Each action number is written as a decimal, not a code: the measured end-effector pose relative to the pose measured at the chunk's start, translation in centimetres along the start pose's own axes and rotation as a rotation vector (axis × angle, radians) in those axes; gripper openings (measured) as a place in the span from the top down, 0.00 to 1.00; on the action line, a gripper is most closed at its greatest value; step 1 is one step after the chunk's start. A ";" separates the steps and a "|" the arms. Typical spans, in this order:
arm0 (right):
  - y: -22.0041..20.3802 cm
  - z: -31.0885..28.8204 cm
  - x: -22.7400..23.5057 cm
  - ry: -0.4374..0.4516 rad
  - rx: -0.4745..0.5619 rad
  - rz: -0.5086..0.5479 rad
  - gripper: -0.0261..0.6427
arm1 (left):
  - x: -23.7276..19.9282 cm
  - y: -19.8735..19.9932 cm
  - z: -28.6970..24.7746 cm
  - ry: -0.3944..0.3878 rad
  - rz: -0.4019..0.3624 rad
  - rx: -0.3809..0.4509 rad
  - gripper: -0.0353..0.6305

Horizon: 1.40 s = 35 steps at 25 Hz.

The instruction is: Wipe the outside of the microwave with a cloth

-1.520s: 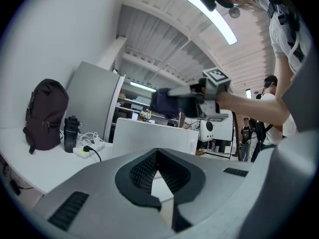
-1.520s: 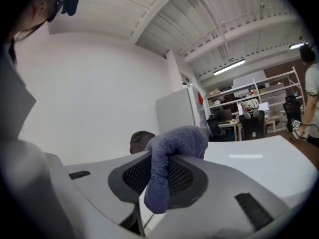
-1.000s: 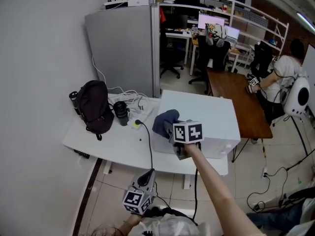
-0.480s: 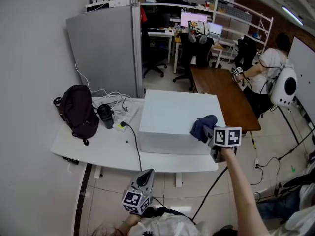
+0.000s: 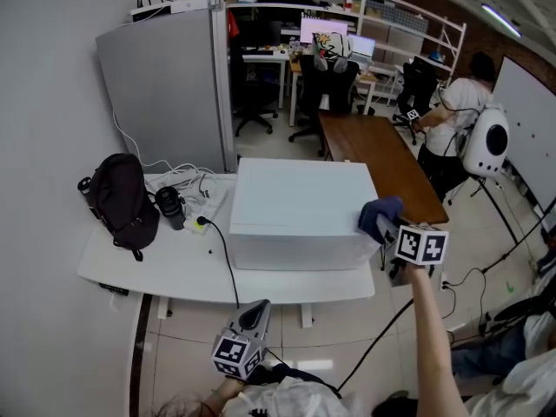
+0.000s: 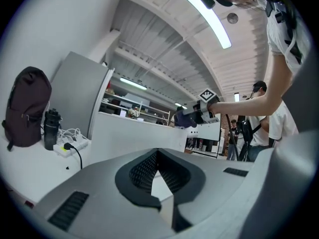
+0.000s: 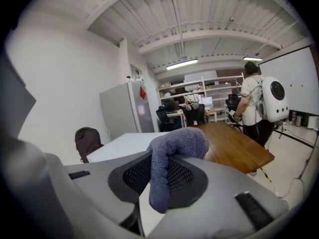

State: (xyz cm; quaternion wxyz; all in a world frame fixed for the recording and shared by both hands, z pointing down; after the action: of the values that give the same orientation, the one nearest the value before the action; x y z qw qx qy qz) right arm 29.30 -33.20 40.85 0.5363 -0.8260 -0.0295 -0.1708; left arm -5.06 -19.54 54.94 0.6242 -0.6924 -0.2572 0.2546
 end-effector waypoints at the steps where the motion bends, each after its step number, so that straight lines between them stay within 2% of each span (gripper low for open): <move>1: 1.1 -0.6 -2.3 0.043 0.033 0.016 0.84 | -0.1 -0.1 -0.1 0.000 -0.003 -0.004 0.97; 4: 3.6 -4.0 -10.1 0.182 0.081 0.081 0.84 | -0.3 -0.1 -0.5 -0.002 -0.023 -0.003 0.97; 8: 3.2 -10.6 -18.9 0.306 0.040 0.131 0.84 | 0.5 1.8 -2.3 -0.063 -0.099 0.039 0.97; 12: 0.1 -17.1 -24.9 0.349 -0.084 0.191 0.84 | 1.2 4.1 -3.4 -0.136 -0.184 0.064 0.97; 15: -1.6 -20.5 -27.5 0.362 -0.171 0.227 0.84 | 0.8 4.5 -3.1 -0.139 -0.205 0.070 0.97; 17: -2.5 -22.1 -27.6 0.343 -0.224 0.273 0.84 | 0.2 4.3 -2.6 -0.128 -0.203 0.065 0.97; 21: -2.8 -23.0 -23.9 0.261 -0.287 0.317 0.84 | -1.5 3.5 -2.0 -0.093 -0.165 0.050 0.97; 25: -1.9 -22.1 -15.2 0.108 -0.326 0.329 0.84 | -2.6 3.2 -2.5 -0.082 -0.138 0.053 0.97; 30: -0.3 -17.9 -3.6 -0.081 -0.320 0.250 0.83 | -2.2 3.0 -3.8 -0.119 -0.122 0.048 0.97; 35: 0.7 -13.4 4.9 -0.220 -0.297 0.150 0.83 | -1.6 2.9 -4.8 -0.149 -0.114 0.045 0.97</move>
State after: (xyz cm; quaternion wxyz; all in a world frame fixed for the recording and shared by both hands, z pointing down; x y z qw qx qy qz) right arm 30.73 -46.14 46.70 0.4132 -0.9097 -0.0010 -0.0415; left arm -2.87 -24.42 52.56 0.6323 -0.6416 -0.3359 0.2752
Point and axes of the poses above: the fingertips, and each gripper's own axes: z backward along the fingers, x to its right, y out of its top, the point moved 4 cm from there along z, backward along the fingers, and after that the axes turned 8 degrees about -z, right-handed, at the moved point
